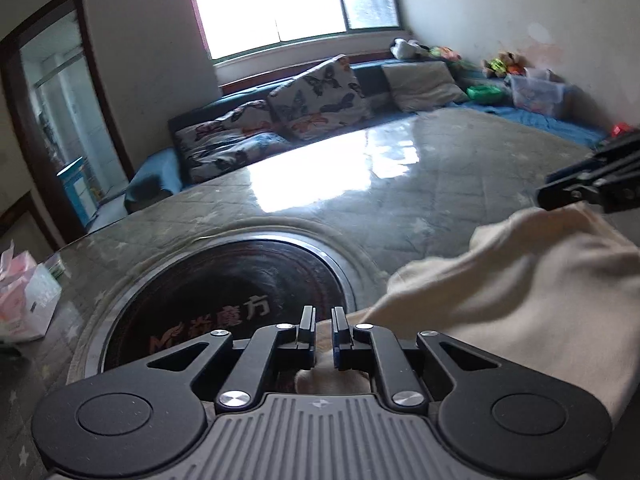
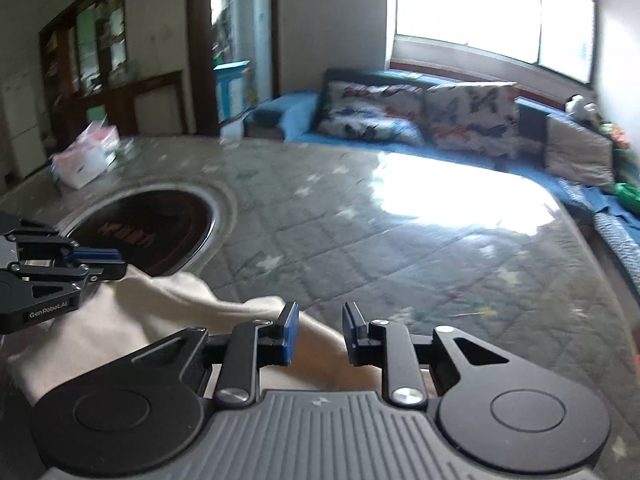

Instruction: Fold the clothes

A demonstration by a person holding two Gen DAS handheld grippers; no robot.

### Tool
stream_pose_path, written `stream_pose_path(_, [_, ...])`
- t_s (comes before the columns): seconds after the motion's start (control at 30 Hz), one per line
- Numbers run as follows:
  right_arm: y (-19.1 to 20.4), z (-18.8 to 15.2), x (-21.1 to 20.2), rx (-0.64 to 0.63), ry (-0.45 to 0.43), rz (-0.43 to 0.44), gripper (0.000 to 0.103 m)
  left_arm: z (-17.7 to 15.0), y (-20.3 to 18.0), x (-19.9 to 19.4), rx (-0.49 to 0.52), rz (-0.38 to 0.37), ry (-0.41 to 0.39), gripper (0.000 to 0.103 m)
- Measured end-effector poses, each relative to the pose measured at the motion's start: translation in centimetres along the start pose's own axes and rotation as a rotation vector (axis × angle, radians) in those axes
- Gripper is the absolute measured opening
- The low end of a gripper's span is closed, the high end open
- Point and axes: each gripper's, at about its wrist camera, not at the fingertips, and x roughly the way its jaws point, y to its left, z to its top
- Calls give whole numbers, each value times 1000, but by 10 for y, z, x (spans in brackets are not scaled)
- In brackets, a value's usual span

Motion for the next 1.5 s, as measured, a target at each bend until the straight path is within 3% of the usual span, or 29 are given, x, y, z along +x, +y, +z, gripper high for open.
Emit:
stream_pose_path(0.1, [3,-1,-13,-3,-34,25,22,10,-9,-12,-20,-55,-20,10])
stream_pose_path(0.17, [8,0,-9,0,-12,69,21,15,-22,-12,-5,-87,-15,10])
stream_pose_path(0.27, [6,-6,8,31,25,59,21,20,-39,-2,5,-123,11,10])
stream_pose_path(0.33, [-2,-12,17,68,54,37,21,21,-38,8,1,-125,32,10])
stream_pose_path(0.4, [-11,-17,23,88,64,26,13,21,-36,17,-5,-125,53,10])
stream_pose_path(0.53, [-11,-17,17,70,66,15,13,26,-32,26,-25,-125,82,10])
stream_pose_path(0.77, [5,-8,23,43,42,47,13,39,-48,27,-14,-152,73,18])
stream_pose_path(0.9, [12,-7,39,34,65,50,16,37,-51,41,-12,-135,94,28])
stream_pose_path(0.97, [11,-6,37,28,65,50,16,37,-51,41,-17,-134,93,31])
stream_pose_path(1.07, [8,-8,20,25,58,54,16,35,-51,39,-13,-120,86,43])
stream_pose_path(1.23, [-1,-26,-14,34,59,57,16,34,-53,39,-5,-109,82,43])
stream_pose_path(1.5, [-26,-47,-35,140,54,-17,16,29,-49,17,-21,-102,40,47])
